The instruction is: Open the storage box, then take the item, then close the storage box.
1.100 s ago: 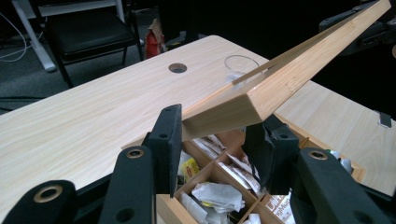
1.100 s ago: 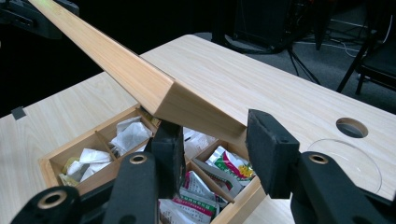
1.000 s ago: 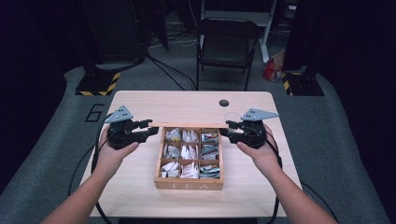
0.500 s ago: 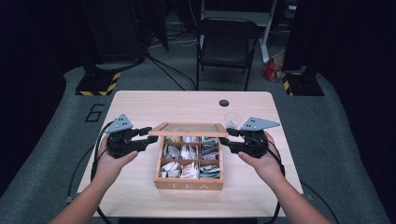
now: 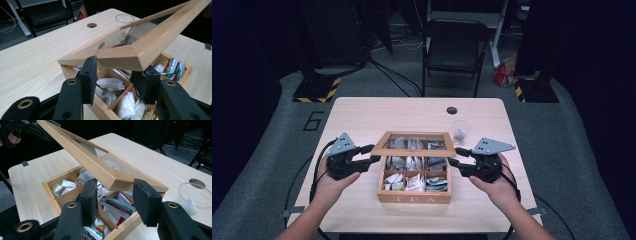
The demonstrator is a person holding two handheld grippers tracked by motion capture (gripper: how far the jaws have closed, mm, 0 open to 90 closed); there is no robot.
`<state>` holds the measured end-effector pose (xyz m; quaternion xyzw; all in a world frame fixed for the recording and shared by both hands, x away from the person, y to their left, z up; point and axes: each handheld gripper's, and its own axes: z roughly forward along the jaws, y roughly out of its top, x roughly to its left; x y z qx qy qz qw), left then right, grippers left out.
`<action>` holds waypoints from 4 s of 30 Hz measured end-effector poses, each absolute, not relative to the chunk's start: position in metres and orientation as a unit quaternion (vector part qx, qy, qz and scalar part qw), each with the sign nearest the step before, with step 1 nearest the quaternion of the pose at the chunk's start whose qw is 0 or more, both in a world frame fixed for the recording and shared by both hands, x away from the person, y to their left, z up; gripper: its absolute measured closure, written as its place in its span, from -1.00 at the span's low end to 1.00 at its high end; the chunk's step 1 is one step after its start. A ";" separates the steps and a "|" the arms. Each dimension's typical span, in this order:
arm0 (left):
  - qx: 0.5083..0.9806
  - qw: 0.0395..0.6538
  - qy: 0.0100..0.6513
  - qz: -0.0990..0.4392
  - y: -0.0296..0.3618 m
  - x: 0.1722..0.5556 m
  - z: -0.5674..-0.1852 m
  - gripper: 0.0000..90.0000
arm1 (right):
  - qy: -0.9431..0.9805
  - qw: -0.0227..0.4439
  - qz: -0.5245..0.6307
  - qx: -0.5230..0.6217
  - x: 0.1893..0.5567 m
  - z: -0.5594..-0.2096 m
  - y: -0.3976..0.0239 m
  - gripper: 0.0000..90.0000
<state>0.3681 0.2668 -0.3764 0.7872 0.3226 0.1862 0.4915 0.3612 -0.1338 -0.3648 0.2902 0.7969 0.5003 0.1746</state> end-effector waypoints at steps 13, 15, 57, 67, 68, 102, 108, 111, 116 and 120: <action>0.785 0.495 0.320 0.189 0.267 0.358 -0.389 0.24 | 0.792 0.182 0.503 0.294 0.353 -0.377 -0.134 0.28; 0.784 0.499 0.321 0.184 0.268 0.356 -0.392 0.22 | 0.793 0.187 0.502 0.291 0.350 -0.380 -0.133 0.28; 0.811 0.468 0.301 0.179 0.267 0.325 -0.437 0.15 | 0.817 0.177 0.461 0.299 0.328 -0.432 -0.129 0.27; 0.814 0.461 0.304 0.180 0.265 0.321 -0.449 0.15 | 0.820 0.170 0.455 0.304 0.322 -0.445 -0.128 0.28; 0.818 0.457 0.302 0.178 0.265 0.321 -0.450 0.15 | 0.821 0.172 0.454 0.301 0.323 -0.446 -0.128 0.28; 0.822 0.450 0.307 0.164 0.265 0.312 -0.464 0.14 | 0.827 0.155 0.443 0.308 0.315 -0.460 -0.129 0.28; 0.818 0.461 0.301 0.167 0.264 0.306 -0.463 0.17 | 0.822 0.150 0.458 0.303 0.313 -0.457 -0.131 0.32; 0.815 0.468 0.308 0.147 0.267 0.309 -0.463 0.16 | 0.819 0.147 0.462 0.308 0.313 -0.456 -0.132 0.31; 0.813 0.472 0.309 0.142 0.268 0.308 -0.462 0.11 | 0.817 0.141 0.465 0.310 0.312 -0.459 -0.134 0.28; 0.808 0.478 0.316 0.136 0.272 0.309 -0.460 0.07 | 0.815 0.139 0.464 0.319 0.314 -0.460 -0.136 0.25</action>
